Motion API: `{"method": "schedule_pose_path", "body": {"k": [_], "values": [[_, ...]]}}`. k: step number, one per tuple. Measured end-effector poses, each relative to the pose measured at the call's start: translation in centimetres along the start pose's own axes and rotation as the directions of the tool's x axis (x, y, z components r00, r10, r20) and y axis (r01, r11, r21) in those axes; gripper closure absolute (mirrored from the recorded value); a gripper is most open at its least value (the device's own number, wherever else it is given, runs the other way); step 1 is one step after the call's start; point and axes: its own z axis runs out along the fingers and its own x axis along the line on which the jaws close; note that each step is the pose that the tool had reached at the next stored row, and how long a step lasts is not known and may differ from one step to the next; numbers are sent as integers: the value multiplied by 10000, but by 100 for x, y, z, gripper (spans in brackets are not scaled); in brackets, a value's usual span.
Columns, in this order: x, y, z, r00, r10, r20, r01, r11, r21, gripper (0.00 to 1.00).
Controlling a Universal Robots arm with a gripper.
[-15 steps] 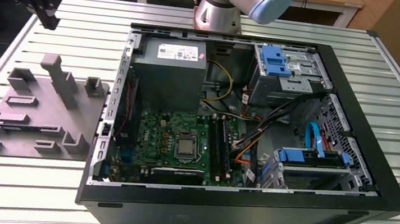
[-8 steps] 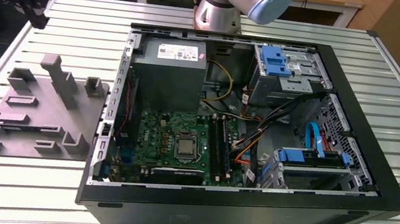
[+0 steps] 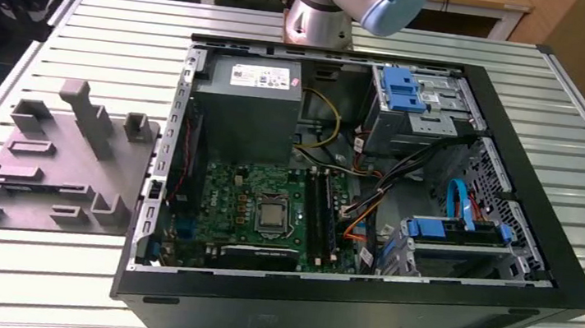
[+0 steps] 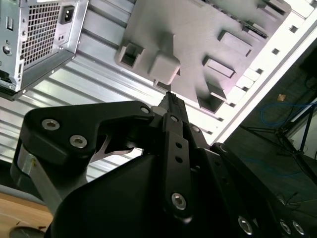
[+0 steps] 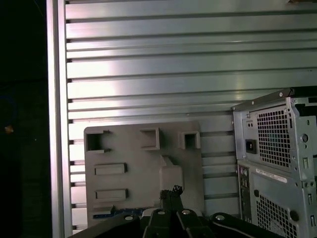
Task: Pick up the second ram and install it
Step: 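Reach for the second ram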
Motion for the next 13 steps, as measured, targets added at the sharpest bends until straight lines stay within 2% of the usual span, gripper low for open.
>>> {"method": "schedule_pose_path", "body": {"k": [9,13], "values": [[253,-21,15,10000,-1,1,1,10000,2,90],[302,-29,25,10000,-3,0,3,10000,23,90]]}}
